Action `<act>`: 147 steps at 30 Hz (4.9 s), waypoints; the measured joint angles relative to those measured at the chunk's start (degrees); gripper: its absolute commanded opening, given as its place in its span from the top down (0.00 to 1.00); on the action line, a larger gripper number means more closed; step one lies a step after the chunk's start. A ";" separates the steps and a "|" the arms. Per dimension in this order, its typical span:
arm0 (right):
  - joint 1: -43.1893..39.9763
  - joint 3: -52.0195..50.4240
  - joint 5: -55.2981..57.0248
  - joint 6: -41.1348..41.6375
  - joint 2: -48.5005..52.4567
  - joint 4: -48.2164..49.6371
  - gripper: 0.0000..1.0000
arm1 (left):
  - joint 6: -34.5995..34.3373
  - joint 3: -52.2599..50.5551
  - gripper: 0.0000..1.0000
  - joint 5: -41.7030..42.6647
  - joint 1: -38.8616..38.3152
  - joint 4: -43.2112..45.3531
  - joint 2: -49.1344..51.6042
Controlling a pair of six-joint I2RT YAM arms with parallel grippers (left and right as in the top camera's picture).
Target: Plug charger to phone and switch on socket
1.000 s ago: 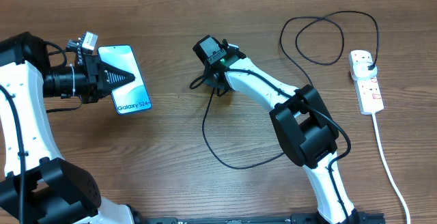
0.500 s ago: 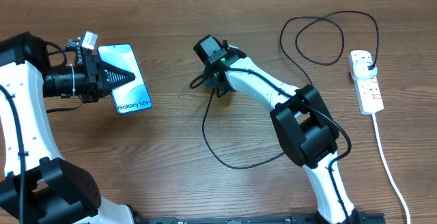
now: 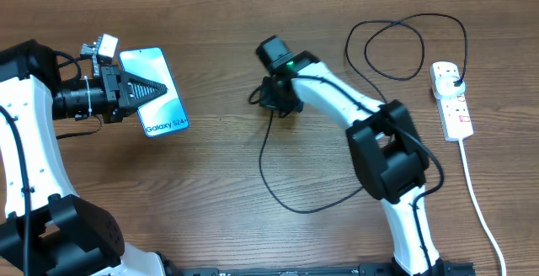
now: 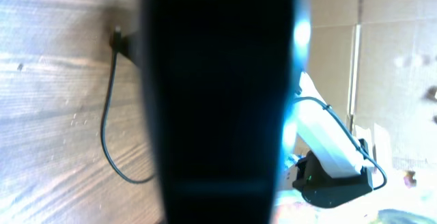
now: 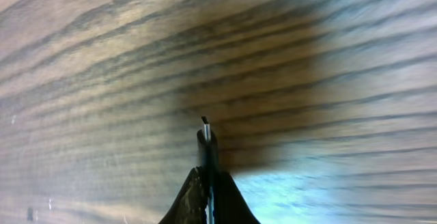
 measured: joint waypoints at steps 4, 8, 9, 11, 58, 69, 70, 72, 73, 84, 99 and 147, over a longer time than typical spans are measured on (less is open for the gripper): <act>-3.91 -0.26 -17.42 -16.59 -7.72 -3.34 0.96 | 7.56 0.00 0.96 7.63 1.16 1.92 0.00; -3.96 -0.04 -42.29 -33.35 -11.47 -10.69 0.96 | 10.49 0.00 0.96 13.33 1.16 6.03 0.00; -3.93 -0.24 -51.12 -39.98 -11.47 -15.47 0.96 | 10.45 0.00 0.96 14.99 1.16 6.75 0.00; -3.91 -0.24 -61.40 -47.89 -11.47 -19.28 0.96 | 9.99 0.00 0.96 17.79 0.87 9.22 -0.04; 9.11 -11.78 1.22 -14.64 -10.88 -7.39 0.60 | -15.65 -0.04 0.96 0.11 -2.78 26.80 -0.09; 9.22 -11.85 -0.42 -12.31 -7.06 -9.60 0.69 | -15.80 -0.07 0.96 0.11 -2.78 26.40 -0.09; 9.29 -11.85 0.33 -12.35 -6.93 -9.60 0.70 | -15.80 -0.07 0.96 0.09 -2.78 26.40 -0.09; 9.86 -11.85 2.47 -12.31 -6.69 -9.66 0.67 | -15.82 -0.04 0.96 0.09 -2.78 26.43 -0.09; 10.38 -11.85 3.65 -12.28 -6.62 -9.68 0.66 | -15.82 -0.07 0.96 0.09 -2.78 26.40 -0.09; 10.99 -11.85 4.68 -13.75 -6.49 -6.03 0.96 | -15.80 -0.04 0.96 0.09 -2.78 26.45 -0.09; 8.35 -13.97 -25.40 -27.91 -27.19 -7.02 0.96 | -8.15 -0.04 0.96 12.37 -2.60 26.21 -0.09; 3.21 -13.81 -58.82 -23.17 -32.98 12.37 0.96 | -22.01 -0.07 0.96 18.45 -15.58 33.68 -0.09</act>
